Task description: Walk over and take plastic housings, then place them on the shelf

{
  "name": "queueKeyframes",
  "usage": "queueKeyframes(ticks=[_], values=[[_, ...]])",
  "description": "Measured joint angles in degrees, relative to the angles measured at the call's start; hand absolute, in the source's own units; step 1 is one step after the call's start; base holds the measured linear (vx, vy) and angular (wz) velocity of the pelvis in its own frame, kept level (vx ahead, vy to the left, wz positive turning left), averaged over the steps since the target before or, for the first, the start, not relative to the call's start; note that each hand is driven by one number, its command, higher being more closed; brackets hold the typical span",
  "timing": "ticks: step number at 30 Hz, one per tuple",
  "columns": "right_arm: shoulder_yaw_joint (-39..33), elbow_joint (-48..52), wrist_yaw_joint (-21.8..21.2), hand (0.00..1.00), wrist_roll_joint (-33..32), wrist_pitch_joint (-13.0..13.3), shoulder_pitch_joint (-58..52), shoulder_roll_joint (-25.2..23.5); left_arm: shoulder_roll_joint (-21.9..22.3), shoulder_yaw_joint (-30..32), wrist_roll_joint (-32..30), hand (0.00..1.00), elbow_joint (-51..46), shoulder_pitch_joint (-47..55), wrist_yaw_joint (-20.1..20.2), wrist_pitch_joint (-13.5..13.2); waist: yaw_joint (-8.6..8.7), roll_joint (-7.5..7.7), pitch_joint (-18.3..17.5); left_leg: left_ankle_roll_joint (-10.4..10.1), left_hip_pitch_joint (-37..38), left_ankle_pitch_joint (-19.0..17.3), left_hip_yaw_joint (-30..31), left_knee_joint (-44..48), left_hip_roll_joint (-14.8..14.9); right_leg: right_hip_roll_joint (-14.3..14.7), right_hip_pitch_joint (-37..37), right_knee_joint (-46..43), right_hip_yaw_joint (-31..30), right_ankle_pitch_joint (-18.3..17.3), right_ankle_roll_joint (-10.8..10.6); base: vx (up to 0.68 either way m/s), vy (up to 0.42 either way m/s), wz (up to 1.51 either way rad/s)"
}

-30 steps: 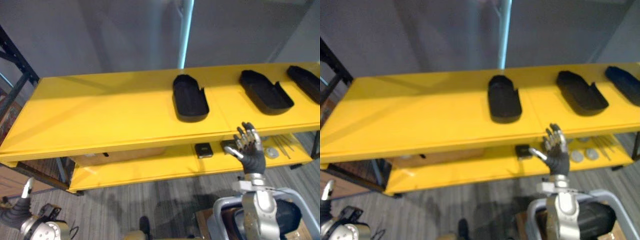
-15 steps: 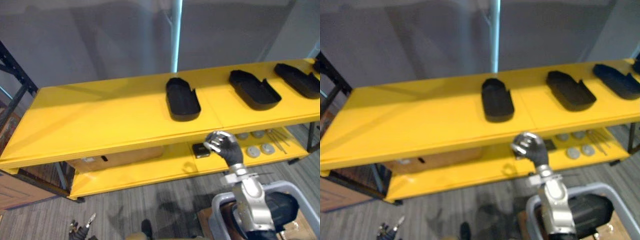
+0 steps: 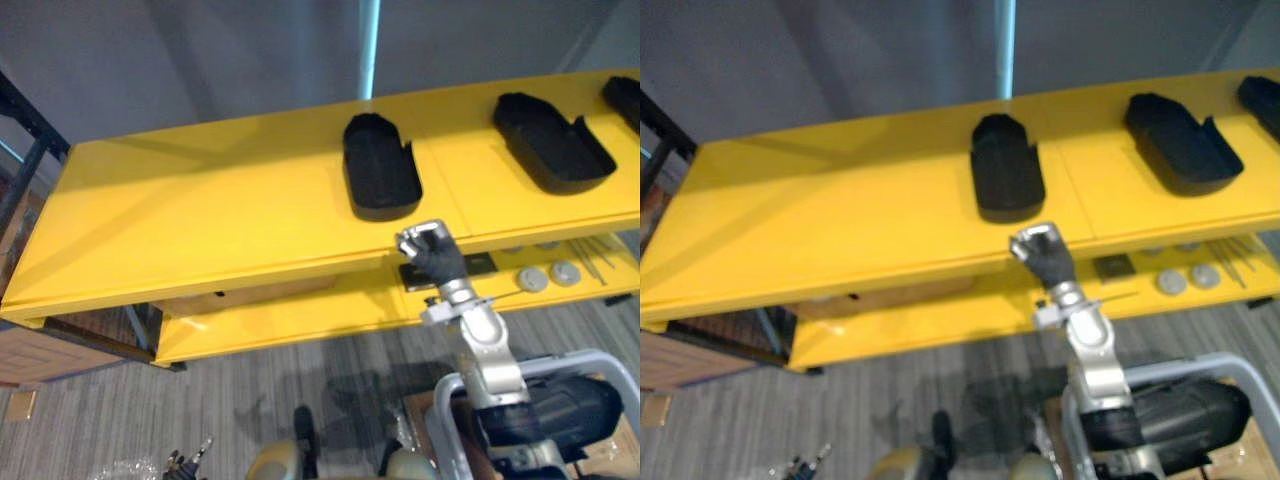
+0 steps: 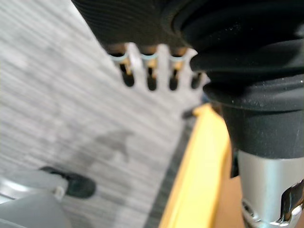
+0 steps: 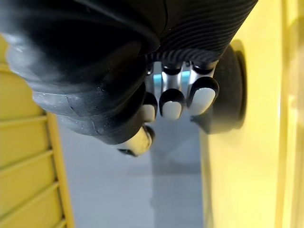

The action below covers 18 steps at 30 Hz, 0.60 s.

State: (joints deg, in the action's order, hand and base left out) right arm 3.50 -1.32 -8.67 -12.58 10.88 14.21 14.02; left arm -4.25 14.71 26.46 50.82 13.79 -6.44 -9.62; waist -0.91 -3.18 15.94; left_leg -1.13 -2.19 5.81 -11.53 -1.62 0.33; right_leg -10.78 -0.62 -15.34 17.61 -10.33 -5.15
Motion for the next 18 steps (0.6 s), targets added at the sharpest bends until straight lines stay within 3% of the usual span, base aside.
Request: queueKeyframes(ticks=[3, 9, 18], values=[[0.00, 0.01, -0.02, 1.00, -0.03, -0.30, 0.27, 0.53, -0.02, -0.24, -0.01, 0.00, 0.03, -0.18, 0.01, 0.00, 0.06, -0.50, 0.43, -0.16, -0.14, 0.14, 0.04, -0.15, -0.05, -0.23, 0.68, -1.17, -0.08, -0.57, 0.07, 0.00, 0.000, 0.00], [0.03, -0.28, -0.06, 1.00, -0.04, -3.67, 4.16, 1.28, -0.01, -2.56, -0.03, 0.00, 0.04, -0.47, 0.37, -0.01, 0.28, -0.70, 1.27, -0.35, -1.05, 0.34, 0.15, -0.22, -0.03, -0.34, 2.02, -2.44, -0.02, -0.90, 0.18, 0.01, -0.002, 0.00], [0.10, -8.49, -0.07, 1.00, -0.13, -3.96, 11.18, 2.07, 0.07, -4.83, -0.03, 0.00, -0.04, -0.73, 0.31, 0.02, 0.13, -1.74, 2.70, -0.11, -1.35, 1.26, 1.96, -0.88, -1.28, -2.00, 2.70, -5.25, 1.62, -2.53, -0.04, 0.01, 0.003, 0.12]])
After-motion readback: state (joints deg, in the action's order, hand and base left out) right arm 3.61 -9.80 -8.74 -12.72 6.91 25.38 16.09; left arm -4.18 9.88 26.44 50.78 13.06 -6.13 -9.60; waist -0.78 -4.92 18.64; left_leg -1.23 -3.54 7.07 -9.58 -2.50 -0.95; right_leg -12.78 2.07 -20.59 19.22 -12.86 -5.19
